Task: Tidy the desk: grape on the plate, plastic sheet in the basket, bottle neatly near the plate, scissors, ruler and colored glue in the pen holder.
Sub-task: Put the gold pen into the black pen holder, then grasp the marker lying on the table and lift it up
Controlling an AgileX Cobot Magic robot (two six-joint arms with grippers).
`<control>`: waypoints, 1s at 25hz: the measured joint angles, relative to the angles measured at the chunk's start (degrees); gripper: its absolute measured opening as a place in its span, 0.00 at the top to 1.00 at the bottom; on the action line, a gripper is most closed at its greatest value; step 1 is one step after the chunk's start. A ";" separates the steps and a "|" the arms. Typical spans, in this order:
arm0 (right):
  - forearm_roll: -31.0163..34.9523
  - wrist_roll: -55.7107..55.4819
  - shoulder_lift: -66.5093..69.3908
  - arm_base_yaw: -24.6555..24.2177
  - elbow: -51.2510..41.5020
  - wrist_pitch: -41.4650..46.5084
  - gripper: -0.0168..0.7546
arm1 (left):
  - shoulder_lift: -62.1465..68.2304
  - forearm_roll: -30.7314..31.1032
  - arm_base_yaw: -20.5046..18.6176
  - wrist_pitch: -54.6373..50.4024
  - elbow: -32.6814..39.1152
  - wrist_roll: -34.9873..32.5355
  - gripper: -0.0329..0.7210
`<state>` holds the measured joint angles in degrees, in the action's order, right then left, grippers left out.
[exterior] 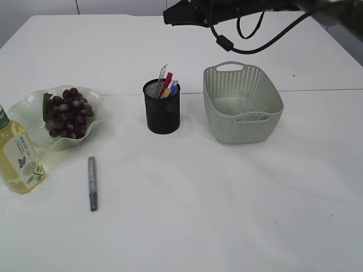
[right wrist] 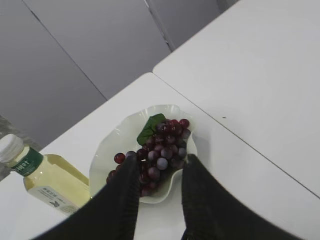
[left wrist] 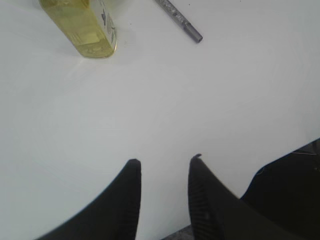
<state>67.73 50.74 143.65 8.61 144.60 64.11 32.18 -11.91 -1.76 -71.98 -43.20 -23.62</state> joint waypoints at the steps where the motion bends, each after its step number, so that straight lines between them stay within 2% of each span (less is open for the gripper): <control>1: -3.28 -2.76 -1.16 0.00 0.06 -0.14 0.70 | 0.00 0.49 0.00 0.00 0.00 -0.32 0.64; 7: -23.82 -23.29 -6.73 0.00 0.39 0.19 0.69 | 2.95 4.33 0.00 0.00 0.00 -5.50 0.64; 10: -31.10 -30.66 -8.28 -0.12 0.39 3.00 0.69 | 5.38 5.72 0.00 0.00 0.00 -8.85 0.64; 14: -36.32 -36.46 -8.97 -0.12 0.39 6.83 0.63 | 7.74 5.98 0.00 0.00 0.00 -16.42 0.64; 20: -41.67 -43.26 -11.21 -0.12 0.39 7.62 0.42 | 10.42 6.06 0.00 0.19 0.00 -29.27 0.64; 25: -50.95 -48.01 -16.47 -0.12 0.39 7.84 0.39 | 10.91 6.06 0.00 0.19 0.00 -40.65 0.64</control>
<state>16.78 2.73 127.18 8.49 144.99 71.94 43.09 -5.84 -1.76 -71.79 -43.20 -64.28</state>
